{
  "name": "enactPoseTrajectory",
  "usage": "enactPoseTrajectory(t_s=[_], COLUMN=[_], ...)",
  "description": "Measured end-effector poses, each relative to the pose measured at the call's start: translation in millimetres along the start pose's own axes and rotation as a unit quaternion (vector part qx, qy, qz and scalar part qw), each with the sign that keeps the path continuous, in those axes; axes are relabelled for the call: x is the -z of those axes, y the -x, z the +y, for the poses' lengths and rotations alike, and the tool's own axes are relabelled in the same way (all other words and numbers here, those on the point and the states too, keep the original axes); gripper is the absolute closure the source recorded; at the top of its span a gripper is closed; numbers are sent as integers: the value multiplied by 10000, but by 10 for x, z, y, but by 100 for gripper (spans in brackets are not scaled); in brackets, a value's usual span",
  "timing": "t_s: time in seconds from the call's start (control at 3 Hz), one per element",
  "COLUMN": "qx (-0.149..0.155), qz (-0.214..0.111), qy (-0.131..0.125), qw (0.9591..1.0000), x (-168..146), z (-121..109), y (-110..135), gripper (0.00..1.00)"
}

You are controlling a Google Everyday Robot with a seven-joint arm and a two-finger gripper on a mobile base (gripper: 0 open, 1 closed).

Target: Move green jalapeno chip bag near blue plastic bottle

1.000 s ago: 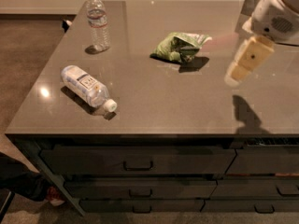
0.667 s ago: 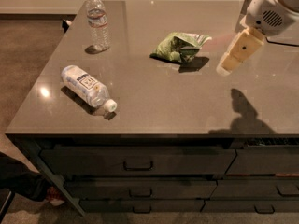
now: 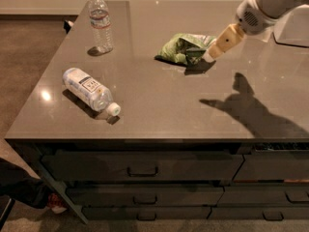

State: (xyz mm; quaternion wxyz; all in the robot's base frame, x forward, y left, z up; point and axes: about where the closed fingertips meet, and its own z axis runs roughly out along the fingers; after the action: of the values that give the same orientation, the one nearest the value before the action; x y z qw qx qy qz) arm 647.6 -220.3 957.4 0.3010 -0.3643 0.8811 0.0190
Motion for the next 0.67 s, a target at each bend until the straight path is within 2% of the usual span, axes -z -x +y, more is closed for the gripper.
enactPoseTrajectory(t_s=[0.33,0.67], qx=[-249,-357], qz=[-52,-7], qy=[-58,-2], qw=[9997,9994], x=[-303,-682], z=[-92,-134], y=[125,320], gripper=[0,0])
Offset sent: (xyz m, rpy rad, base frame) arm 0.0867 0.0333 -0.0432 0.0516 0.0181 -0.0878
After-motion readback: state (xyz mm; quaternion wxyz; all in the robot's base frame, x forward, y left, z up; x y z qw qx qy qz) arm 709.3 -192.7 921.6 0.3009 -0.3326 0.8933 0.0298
